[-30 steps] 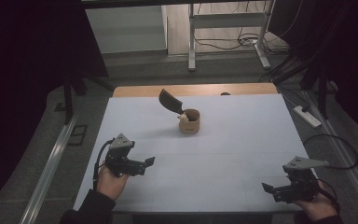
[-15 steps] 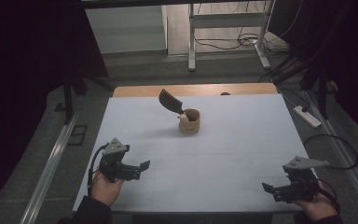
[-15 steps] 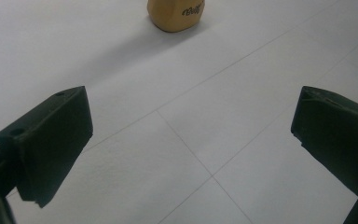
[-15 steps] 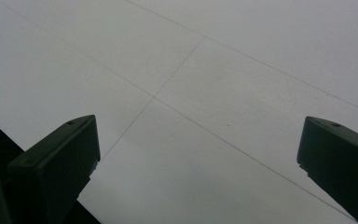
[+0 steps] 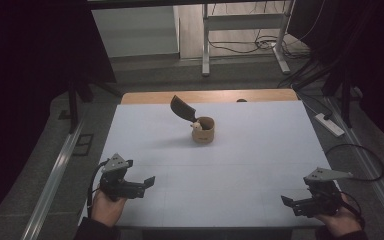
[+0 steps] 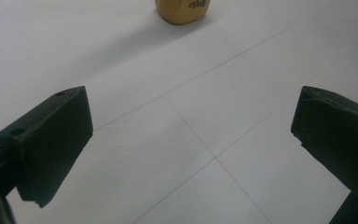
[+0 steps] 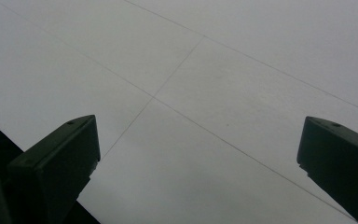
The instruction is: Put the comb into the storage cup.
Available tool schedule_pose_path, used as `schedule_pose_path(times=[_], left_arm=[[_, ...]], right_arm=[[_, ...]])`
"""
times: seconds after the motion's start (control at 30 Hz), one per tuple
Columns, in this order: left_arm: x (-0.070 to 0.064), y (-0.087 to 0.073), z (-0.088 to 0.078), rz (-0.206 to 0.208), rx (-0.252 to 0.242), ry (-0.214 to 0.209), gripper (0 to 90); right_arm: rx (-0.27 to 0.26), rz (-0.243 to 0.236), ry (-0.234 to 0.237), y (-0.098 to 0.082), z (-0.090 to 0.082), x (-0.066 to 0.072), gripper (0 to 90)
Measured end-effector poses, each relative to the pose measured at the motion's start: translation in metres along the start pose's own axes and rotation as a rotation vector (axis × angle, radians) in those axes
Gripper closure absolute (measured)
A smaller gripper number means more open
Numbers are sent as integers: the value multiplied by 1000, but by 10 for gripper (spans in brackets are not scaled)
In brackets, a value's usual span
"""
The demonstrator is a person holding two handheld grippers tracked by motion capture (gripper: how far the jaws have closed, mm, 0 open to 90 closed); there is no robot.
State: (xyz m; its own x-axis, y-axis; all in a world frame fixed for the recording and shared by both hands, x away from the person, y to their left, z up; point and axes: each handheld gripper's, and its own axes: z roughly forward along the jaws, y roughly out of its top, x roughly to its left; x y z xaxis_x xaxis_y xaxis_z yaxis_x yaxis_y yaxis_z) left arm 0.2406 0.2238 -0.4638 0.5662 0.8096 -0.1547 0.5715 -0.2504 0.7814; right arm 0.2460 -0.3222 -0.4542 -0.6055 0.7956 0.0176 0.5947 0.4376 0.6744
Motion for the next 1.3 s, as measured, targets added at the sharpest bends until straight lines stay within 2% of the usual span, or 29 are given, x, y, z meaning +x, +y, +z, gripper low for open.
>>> schedule_pose_path(times=[1.3], left_arm=[[3, -36, -30, -48, 14, 65, 0]], right_arm=[[-3, 14, -9, 0, 0, -2, 0]])
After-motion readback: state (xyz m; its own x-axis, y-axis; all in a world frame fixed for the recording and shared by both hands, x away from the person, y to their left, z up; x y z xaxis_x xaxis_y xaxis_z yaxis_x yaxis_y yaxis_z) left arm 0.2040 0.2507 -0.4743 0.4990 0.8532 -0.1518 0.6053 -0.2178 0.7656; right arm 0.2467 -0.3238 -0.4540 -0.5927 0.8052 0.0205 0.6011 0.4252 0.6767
